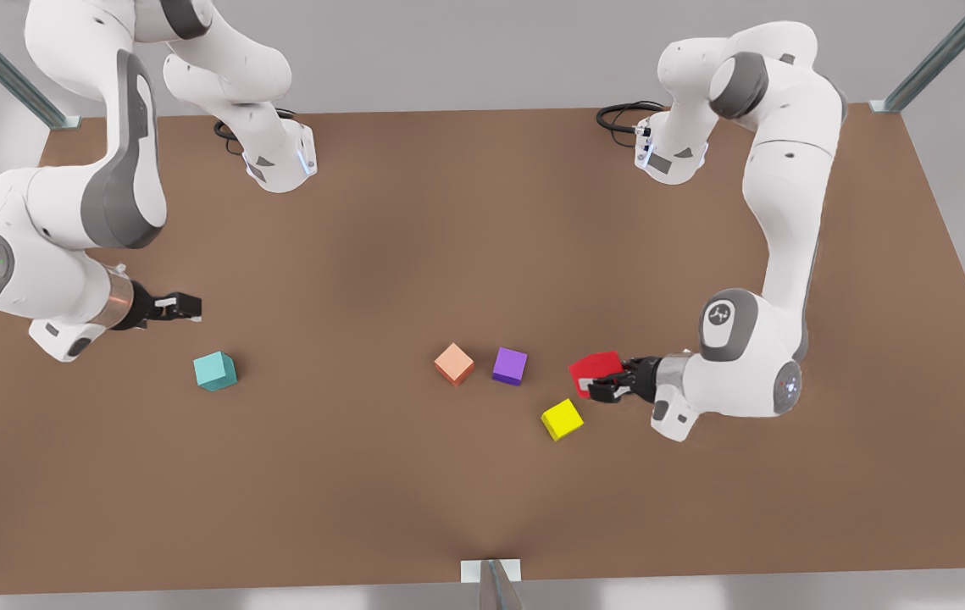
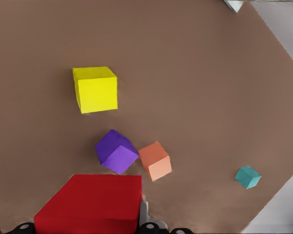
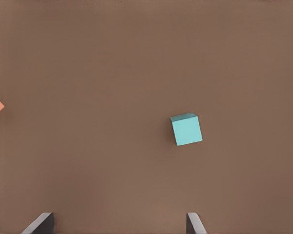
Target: Pick up red wooden cube and pass to hand red wooden cube and place in blue wooden cube
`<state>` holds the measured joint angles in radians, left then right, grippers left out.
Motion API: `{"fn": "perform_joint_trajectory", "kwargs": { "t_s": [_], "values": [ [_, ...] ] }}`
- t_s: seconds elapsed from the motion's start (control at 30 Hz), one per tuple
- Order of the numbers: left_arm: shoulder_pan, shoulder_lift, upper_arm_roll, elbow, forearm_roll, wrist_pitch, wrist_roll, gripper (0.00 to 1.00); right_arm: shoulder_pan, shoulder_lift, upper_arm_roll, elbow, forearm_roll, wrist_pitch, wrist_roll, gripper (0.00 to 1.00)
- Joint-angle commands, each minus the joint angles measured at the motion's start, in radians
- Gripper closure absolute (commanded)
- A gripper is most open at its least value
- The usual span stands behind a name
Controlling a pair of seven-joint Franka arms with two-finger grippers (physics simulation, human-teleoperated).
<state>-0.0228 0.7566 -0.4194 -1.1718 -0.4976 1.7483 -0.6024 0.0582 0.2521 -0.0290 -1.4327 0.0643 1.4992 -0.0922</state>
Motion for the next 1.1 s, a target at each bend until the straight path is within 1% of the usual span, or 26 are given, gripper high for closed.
{"fn": "perform_joint_trajectory", "kwargs": {
  "t_s": [0.0, 0.03, 0.1, 0.13, 0.17, 0.2, 0.27, 0.3, 0.33, 0.37, 0.4, 0.43, 0.47, 0.5, 0.53, 0.57, 0.67, 0.77, 0.87, 0.97, 1.0, 1.07],
  "values": [
    [-0.002, 0.043, -0.094, 0.024, -0.114, -0.113, 0.181, 0.44, 0.005, 0.053, 0.0, 0.046, 0.103, 0.006, -0.089, 0.0],
    [0.0, 0.072, -0.124, 0.034, -0.139, -0.086, 0.277, 0.44, 0.0, 0.09, 0.0, 0.054, 0.212, 0.006, -0.09, 0.0],
    [-0.002, 0.119, -0.131, 0.072, -0.257, -0.041, 0.401, 0.44, -0.004, 0.145, 0.0, 0.07, 0.316, 0.013, -0.093, 0.0],
    [-0.006, 0.13, -0.148, 0.072, -0.32, -0.007, 0.449, 0.45, -0.006, 0.213, -0.002, 0.13, 0.399, 0.015, -0.159, 0.0],
    [-0.017, 0.13, -0.16, 0.072, -0.326, 0.014, 0.481, 0.46, -0.006, 0.294, 0.0, 0.189, 0.509, 0.015, -0.306, 0.0],
    [-0.023, 0.136, -0.163, 0.072, -0.328, 0.034, 0.527, 0.45, -0.004, 0.337, -0.002, 0.196, 0.611, 0.041, -0.494, 0.0],
    [-0.028, 0.139, -0.163, 0.072, -0.343, 0.043, 0.613, 0.45, 0.0, 0.41, 0.001, 0.196, 0.64, 0.165, -0.811, 0.0],
    [-0.031, 0.145, -0.163, 0.072, -0.343, 0.045, 0.624, 0.45, 0.005, 0.45, 0.004, 0.193, 0.729, 0.161, -1.013, 0.0],
    [-0.031, 0.156, -0.165, 0.07, -0.343, 0.045, 0.625, 0.45, 0.012, 0.449, 0.055, 0.175, 0.773, 0.165, -1.195, 0.0],
    [-0.031, 0.159, -0.17, 0.069, -0.343, 0.046, 0.679, 0.45, 0.017, 0.449, 0.058, 0.179, 0.782, 0.2, -1.326, 0.0],
    [-0.031, 0.165, -0.17, 0.066, -0.345, 0.065, 0.704, 0.4, 0.019, 0.475, 0.073, 0.169, 0.871, 0.219, -1.513, 0.0],
    [-0.031, 0.175, -0.171, 0.067, -0.349, 0.083, 0.714, 0.44, 0.032, 0.481, 0.073, 0.163, 0.901, 0.248, -1.73, 0.0],
    [-0.031, 0.176, -0.171, 0.066, -0.349, 0.108, 0.76, 0.45, 0.034, 0.483, 0.075, 0.161, 0.927, 0.248, -1.798, 0.0],
    [-0.031, 0.176, -0.171, 0.067, -0.351, 0.137, 0.793, 0.45, 0.04, 0.486, 0.075, 0.161, 0.979, 0.265, -1.946, 0.0],
    [-0.031, 0.178, -0.171, 0.066, -0.352, 0.149, 0.819, 0.45, 0.04, 0.49, 0.077, 0.161, 0.994, 0.277, -2.032, 0.0],
    [-0.032, 0.182, -0.171, 0.066, -0.361, 0.151, 0.82, 0.45, 0.04, 0.492, 0.076, 0.161, 1.028, 0.277, -2.08, 0.0],
    [-0.051, 0.188, -0.174, 0.067, -0.36, 0.191, 0.895, 0.45, 0.072, 0.492, 0.077, 0.127, 1.143, 0.276, -2.083, 0.0],
    [-0.049, 0.194, -0.171, 0.073, -0.361, 0.192, 0.92, 0.45, 0.081, 0.492, 0.09, 0.123, 1.161, 0.273, -2.081, 0.0],
    [-0.048, 0.222, -0.173, 0.077, -0.418, 0.217, 0.955, 0.45, 0.078, 0.492, 0.113, 0.08, 1.201, 0.262, -2.083, 0.0],
    [-0.049, 0.23, -0.173, 0.077, -0.526, 0.249, 1.007, 0.45, 0.086, 0.48, 0.116, -0.02, 1.355, 0.285, -2.112, 0.0],
    [-0.049, 0.234, -0.173, 0.077, -0.558, 0.25, 1.032, 0.45, 0.089, 0.47, 0.118, -0.026, 1.355, 0.318, -2.111, 0.0],
    [-0.048, 0.254, -0.176, 0.075, -0.595, 0.25, 1.069, 0.45, 0.092, 0.414, 0.118, -0.103, 1.37, 0.371, -2.1, 0.0]
  ]
}}
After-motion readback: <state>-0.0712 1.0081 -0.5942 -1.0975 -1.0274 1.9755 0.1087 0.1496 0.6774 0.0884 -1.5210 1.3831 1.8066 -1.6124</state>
